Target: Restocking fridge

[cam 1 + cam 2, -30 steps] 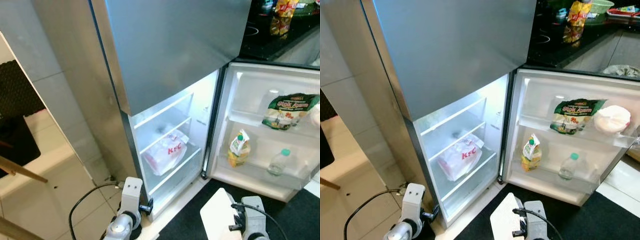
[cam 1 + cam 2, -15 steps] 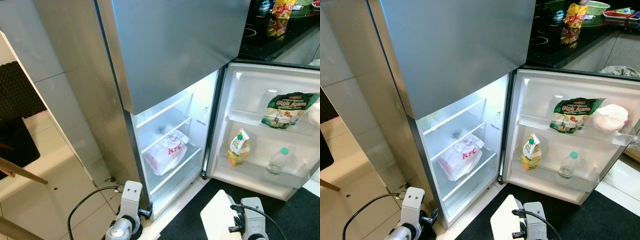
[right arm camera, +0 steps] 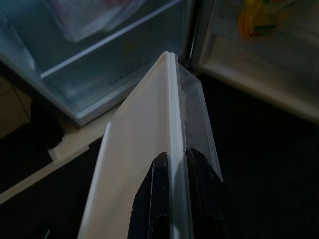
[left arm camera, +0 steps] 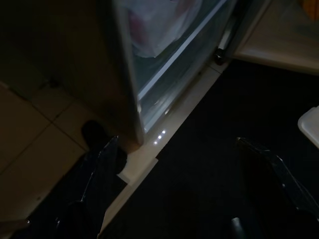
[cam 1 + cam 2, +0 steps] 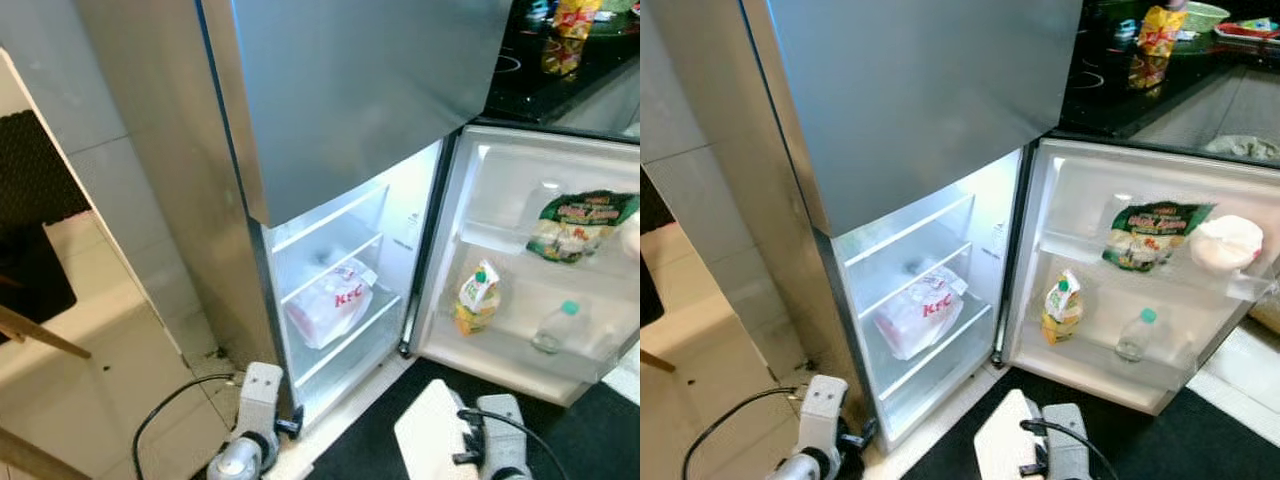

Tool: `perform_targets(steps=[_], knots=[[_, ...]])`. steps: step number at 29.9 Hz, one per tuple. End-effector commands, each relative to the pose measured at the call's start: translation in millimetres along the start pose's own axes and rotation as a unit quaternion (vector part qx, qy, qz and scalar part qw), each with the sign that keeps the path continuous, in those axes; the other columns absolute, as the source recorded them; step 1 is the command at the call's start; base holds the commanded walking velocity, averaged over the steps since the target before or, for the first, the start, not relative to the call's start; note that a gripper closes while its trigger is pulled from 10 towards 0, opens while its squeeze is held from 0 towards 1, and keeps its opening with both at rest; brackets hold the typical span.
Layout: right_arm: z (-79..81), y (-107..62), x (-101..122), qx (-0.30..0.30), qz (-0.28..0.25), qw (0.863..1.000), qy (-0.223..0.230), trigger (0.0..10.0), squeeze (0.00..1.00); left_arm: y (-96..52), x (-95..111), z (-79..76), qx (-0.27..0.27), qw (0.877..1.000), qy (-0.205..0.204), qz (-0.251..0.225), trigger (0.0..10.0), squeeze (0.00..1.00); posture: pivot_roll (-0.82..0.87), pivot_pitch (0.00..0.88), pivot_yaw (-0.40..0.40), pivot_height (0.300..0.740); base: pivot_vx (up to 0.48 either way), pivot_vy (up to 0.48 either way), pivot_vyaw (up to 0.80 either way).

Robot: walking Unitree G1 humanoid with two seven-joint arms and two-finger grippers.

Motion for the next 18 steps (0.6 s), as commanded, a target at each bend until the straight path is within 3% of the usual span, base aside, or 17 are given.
perform_targets(steps=[1, 11, 15, 18], knots=[[-8.8, -0.9, 2.9, -0.011, -0.003, 1.0, -0.003, 10.0, 0.0, 0.8, 0.2, -2.6, -0.005, 1.0, -0.002, 0.002, 10.0, 0.0, -0.07, 0.005, 0.017, 0.74, 0.0, -0.48, 0.0], [-10.7, -1.5, 2.7, -0.012, -0.003, 1.0, -0.003, 10.0, 0.0, 1.0, 0.0, -3.3, -0.005, 1.0, -0.012, 0.002, 10.0, 0.0, -0.08, 0.008, 0.015, 0.74, 0.0, -0.48, 0.0], [-11.9, -1.8, 3.0, -0.012, -0.004, 1.0, -0.002, 10.0, 0.0, 1.2, -3.2, -1.2, 0.005, 0.999, -0.029, 0.015, 10.0, 0.0, -0.08, 0.009, 0.013, 0.74, 0.0, 0.0, 0.0], [-12.1, -1.8, 3.1, -0.012, -0.004, 1.0, -0.002, 10.0, 0.0, 1.3, -4.1, -0.9, 0.005, 0.999, -0.026, 0.02, 10.0, 0.0, -0.08, 0.009, 0.013, 0.74, 0.0, 0.48, 0.0]])
Point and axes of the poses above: a point about 5 cm out from each wrist's last joint towards the gripper, its own y axis pointing out of the wrist towards the gripper, its own x axis along the axis of the wrist's last joint, z = x × y, the point moved 4 cm from there along y, pointing out of the wrist towards the gripper, and after that the axes turned 9 degrees about y, right-handed, at the moved point
